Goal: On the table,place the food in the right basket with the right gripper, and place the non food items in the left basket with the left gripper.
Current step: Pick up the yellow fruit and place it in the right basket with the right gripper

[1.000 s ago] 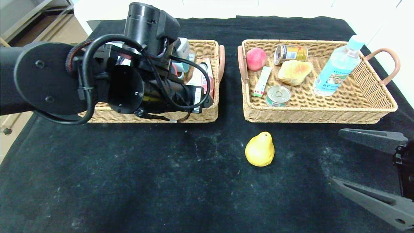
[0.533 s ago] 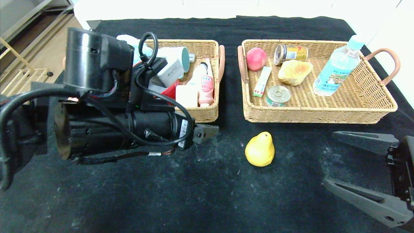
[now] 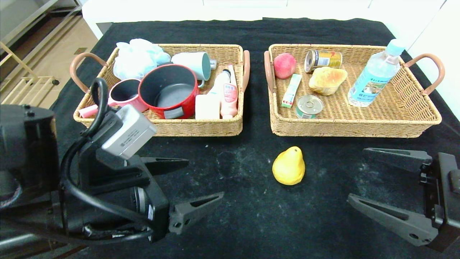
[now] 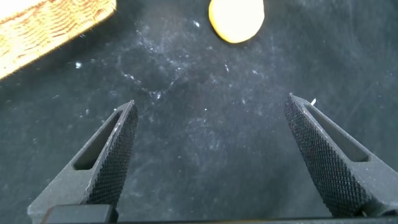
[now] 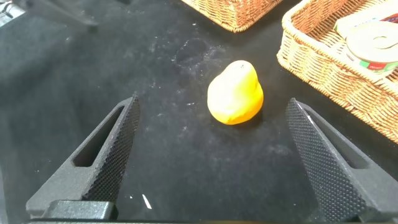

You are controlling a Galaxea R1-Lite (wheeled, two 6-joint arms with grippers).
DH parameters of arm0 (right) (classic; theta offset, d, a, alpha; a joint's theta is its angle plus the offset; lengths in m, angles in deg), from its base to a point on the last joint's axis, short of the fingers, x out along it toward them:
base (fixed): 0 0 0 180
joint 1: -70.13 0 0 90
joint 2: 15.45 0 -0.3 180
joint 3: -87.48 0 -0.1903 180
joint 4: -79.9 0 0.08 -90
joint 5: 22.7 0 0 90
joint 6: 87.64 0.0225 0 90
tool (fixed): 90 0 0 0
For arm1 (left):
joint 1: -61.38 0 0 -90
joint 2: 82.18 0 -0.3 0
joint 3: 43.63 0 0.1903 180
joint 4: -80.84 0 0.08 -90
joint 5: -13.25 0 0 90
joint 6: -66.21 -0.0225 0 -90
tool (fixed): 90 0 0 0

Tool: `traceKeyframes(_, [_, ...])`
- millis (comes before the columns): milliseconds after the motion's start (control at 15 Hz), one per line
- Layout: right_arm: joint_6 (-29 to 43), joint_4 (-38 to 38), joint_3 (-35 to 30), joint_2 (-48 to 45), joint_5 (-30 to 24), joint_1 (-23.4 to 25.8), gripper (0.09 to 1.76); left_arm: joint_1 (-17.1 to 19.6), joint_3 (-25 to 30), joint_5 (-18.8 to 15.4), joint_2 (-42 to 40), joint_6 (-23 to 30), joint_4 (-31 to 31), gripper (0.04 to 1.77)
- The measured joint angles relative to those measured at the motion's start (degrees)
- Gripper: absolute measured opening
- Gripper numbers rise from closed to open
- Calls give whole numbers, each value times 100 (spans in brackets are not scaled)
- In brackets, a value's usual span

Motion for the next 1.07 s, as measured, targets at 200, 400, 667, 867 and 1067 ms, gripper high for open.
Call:
traceKeyframes(200, [-55, 13, -16, 55, 230, -111, 171, 177, 606, -41, -122, -100, 746, 170])
traceKeyframes(400, [-46, 96, 124, 144, 413, -179, 171, 334, 691, -63, -135, -119, 863, 171])
traceKeyframes(667, [-13, 1766, 1084, 221, 2370, -1067, 171, 400, 656, -26, -171, -127, 857, 171])
traceKeyframes(867, [571, 2910, 2104, 455, 4226, -2275, 171, 411, 631, -20, -215, -118, 855, 171])
traceKeyframes(1067, [1303, 3120, 2839, 1089, 5519, -2911, 171, 413, 606, -34, -276, -87, 844, 171])
